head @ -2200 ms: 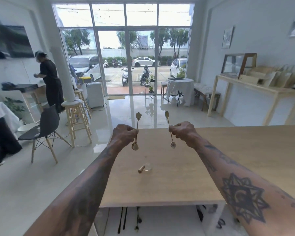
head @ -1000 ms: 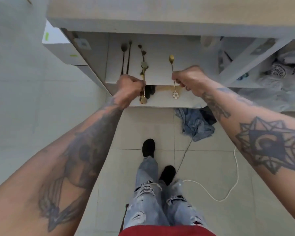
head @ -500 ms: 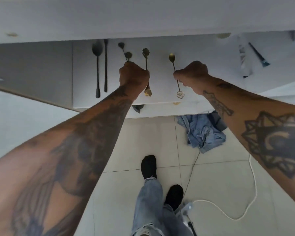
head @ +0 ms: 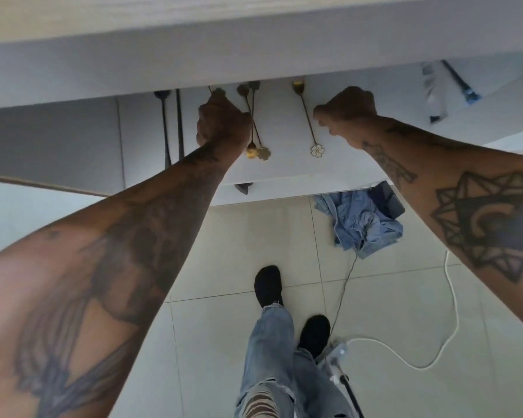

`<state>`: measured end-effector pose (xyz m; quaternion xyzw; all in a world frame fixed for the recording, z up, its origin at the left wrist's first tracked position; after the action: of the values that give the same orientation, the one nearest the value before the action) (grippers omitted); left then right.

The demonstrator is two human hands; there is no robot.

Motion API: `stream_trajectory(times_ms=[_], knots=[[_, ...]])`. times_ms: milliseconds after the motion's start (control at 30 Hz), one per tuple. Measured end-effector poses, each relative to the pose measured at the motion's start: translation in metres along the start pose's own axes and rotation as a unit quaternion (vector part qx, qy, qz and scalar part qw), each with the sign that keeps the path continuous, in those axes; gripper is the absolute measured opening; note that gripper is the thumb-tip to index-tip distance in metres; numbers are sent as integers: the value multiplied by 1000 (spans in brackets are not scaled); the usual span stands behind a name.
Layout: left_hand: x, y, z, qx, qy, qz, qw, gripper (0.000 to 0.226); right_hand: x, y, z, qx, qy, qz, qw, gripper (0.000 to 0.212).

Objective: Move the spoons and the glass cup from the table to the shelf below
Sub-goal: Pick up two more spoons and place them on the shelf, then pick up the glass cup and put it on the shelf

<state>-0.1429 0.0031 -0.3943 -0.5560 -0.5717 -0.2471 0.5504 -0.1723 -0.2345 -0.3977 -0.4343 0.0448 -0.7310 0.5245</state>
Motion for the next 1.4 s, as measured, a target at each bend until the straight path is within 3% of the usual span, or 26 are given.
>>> stream_trajectory(times_ms=[100, 333, 633, 800, 1067, 1200, 1400], knots=[[2, -12, 13, 38, -53, 63, 996, 42, 18, -17, 5, 1, -11, 5, 1000, 34], [51, -93, 25, 27, -63, 61, 996, 44, 67, -88, 16, 51, -17, 17, 998, 38], [164, -226, 73, -55, -44, 5, 997, 31, 189, -214, 6, 69, 8, -17, 997, 29], [256, -266, 106, -45, -21, -44, 998, 26, 277, -275, 40, 85, 21, -36, 996, 31], [419, -272, 27, -98, -113, -145, 978, 29, 374, -328, 135, 180, 121, -69, 974, 28], [416, -262, -10, -119, -147, -127, 974, 31, 367, -323, 164, 208, 141, -37, 967, 26], [359, -207, -46, -106, -155, -61, 980, 51, 322, -277, 184, 165, 144, 33, 975, 26]])
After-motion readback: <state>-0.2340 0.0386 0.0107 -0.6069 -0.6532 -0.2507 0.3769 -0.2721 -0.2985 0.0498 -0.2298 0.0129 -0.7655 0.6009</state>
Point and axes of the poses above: each hand's wrist, its own y-axis towards the middle knuckle, its own x-axis out of the back of the hand, z = x × y, the point moved 8 cm from there along y, towards the middle knuckle, and after that the axes turned 13 degrees about y, right-handed, at the moved point
